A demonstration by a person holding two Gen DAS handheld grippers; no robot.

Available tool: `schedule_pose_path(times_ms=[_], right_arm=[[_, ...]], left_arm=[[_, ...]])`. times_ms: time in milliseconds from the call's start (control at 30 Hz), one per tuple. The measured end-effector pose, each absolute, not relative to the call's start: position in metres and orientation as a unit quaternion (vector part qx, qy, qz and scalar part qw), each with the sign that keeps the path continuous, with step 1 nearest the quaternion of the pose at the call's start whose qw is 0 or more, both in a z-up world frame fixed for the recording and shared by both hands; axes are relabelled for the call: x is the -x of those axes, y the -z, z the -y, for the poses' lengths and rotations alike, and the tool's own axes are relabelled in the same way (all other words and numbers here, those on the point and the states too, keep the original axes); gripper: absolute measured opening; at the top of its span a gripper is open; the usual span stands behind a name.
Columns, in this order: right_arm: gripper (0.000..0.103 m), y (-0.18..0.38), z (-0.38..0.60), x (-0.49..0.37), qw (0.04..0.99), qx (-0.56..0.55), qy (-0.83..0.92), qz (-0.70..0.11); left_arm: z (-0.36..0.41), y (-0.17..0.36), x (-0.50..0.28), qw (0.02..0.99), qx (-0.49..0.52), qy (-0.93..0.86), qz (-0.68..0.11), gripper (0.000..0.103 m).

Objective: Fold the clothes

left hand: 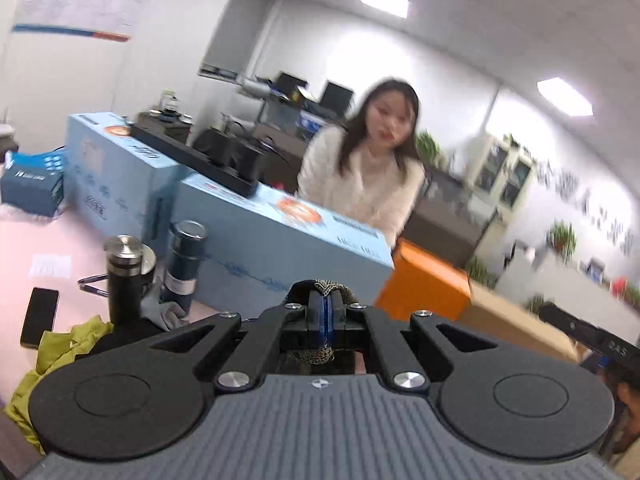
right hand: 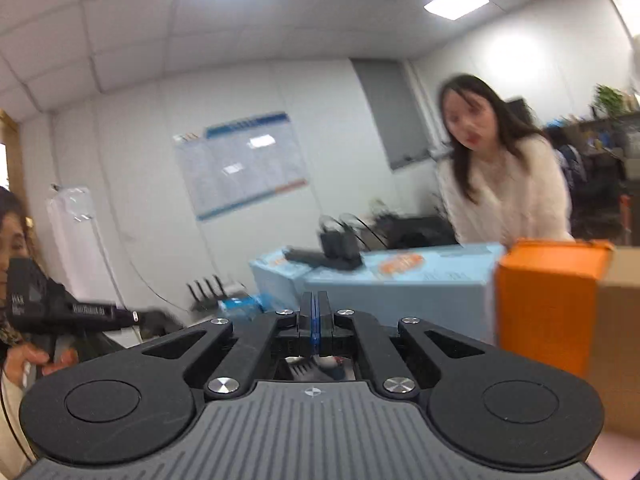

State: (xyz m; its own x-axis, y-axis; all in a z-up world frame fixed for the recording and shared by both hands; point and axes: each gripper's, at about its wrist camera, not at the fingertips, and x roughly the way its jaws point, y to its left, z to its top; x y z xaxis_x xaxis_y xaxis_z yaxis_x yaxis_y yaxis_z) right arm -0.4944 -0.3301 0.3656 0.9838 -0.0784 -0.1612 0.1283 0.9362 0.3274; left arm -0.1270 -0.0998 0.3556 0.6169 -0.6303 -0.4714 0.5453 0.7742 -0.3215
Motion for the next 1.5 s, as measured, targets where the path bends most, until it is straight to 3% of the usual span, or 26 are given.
schedule_pose_path(times_ms=[100,133,167,233,367,533,600,633,667,733,900,1100,1500], right_arm=[[0.006,-0.303,0.327,0.500,0.962,-0.217,0.051,-0.156],[0.029,-0.276,0.312,0.505,0.964,-0.194,0.065,-0.170],[0.062,-0.249,0.295,0.510,0.966,-0.166,0.080,-0.183],[0.077,-0.200,0.251,0.507,0.967,-0.065,0.130,-0.207],[0.077,-0.138,0.199,0.473,0.976,0.013,0.101,-0.191],[0.077,-0.126,0.182,0.419,0.982,0.078,0.043,-0.168],[0.071,-0.125,0.192,0.392,0.981,0.075,0.010,-0.180],[0.056,-0.124,0.198,0.377,0.978,0.073,-0.002,-0.193],[0.030,-0.123,0.203,0.363,0.976,0.070,-0.014,-0.206],[0.003,-0.121,0.212,0.349,0.970,0.054,-0.041,-0.234],[0.001,-0.140,0.241,0.349,0.972,-0.048,-0.050,-0.223],[0.001,-0.222,0.284,0.400,0.984,-0.128,0.013,-0.120],[0.001,-0.410,0.275,0.576,0.990,-0.050,0.126,0.046]], left_arm=[[0.115,-0.332,0.115,0.879,0.071,0.331,-0.336,0.001],[0.115,-0.325,0.113,0.876,0.071,0.331,-0.344,0.001],[0.115,-0.322,0.114,0.877,0.063,0.328,-0.345,0.001],[0.116,-0.321,0.118,0.881,0.046,0.324,-0.343,0.001],[0.115,-0.331,0.122,0.884,0.016,0.321,-0.339,0.001],[0.107,-0.347,0.126,0.889,0.000,0.317,-0.329,0.001],[0.106,-0.351,0.124,0.891,0.000,0.315,-0.327,0.001],[0.105,-0.352,0.123,0.891,0.000,0.315,-0.326,0.001],[0.105,-0.353,0.123,0.893,0.000,0.313,-0.324,0.001],[0.103,-0.355,0.121,0.894,0.000,0.312,-0.321,0.001],[0.097,-0.359,0.120,0.897,0.002,0.312,-0.314,0.001],[0.093,-0.378,0.137,0.903,-0.015,0.333,-0.271,0.001],[0.057,-0.448,0.217,0.922,-0.002,0.362,-0.140,0.001]])
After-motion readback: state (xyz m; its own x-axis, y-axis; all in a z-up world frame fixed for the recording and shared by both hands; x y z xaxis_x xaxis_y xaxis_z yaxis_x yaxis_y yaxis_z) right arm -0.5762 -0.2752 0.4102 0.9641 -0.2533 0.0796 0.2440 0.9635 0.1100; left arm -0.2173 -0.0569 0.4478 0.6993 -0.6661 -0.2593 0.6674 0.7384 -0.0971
